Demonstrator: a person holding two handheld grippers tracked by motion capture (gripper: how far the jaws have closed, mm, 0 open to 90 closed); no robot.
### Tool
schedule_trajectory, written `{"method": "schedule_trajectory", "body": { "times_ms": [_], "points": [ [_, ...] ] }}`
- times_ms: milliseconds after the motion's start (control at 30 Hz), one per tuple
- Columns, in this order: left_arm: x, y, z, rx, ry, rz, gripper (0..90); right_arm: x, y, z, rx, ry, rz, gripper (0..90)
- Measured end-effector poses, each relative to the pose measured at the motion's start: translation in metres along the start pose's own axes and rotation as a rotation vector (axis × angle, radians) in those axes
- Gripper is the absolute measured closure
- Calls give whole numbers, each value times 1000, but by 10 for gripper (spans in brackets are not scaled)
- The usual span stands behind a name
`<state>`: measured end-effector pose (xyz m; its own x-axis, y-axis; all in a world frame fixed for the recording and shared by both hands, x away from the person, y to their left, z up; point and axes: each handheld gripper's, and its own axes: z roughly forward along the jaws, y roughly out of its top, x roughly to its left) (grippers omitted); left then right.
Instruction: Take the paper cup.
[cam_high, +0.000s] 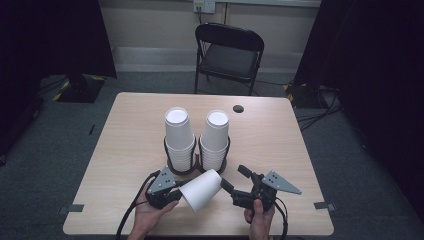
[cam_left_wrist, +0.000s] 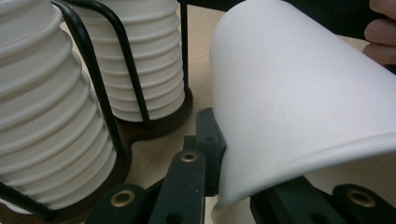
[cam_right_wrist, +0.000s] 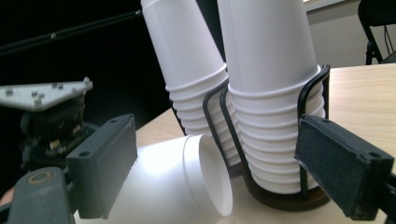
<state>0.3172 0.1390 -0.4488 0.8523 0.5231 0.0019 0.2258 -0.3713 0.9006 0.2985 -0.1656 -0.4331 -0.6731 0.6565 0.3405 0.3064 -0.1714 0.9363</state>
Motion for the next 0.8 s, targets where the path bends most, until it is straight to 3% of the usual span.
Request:
{"method": "schedule_trajectory", "body": {
  "times_ms": [200,300,467,600,800],
  "points": [
    [4,7,1,65,-11,4,856,0,-6,-3,28,9,-31,124],
    [7,10,1,90,-13,-7,856,1,-9,-4,40,-6,-94,124],
    [11,16,2,159,-50,-10,856,4,-15,-4,55,26,-199,125],
    [12,20,5,196,-63,-18,855,10,-22,-1,60,22,-283,122],
    [15,30,8,267,-70,-1,855,14,-29,5,107,70,-326,125]
  ]
}}
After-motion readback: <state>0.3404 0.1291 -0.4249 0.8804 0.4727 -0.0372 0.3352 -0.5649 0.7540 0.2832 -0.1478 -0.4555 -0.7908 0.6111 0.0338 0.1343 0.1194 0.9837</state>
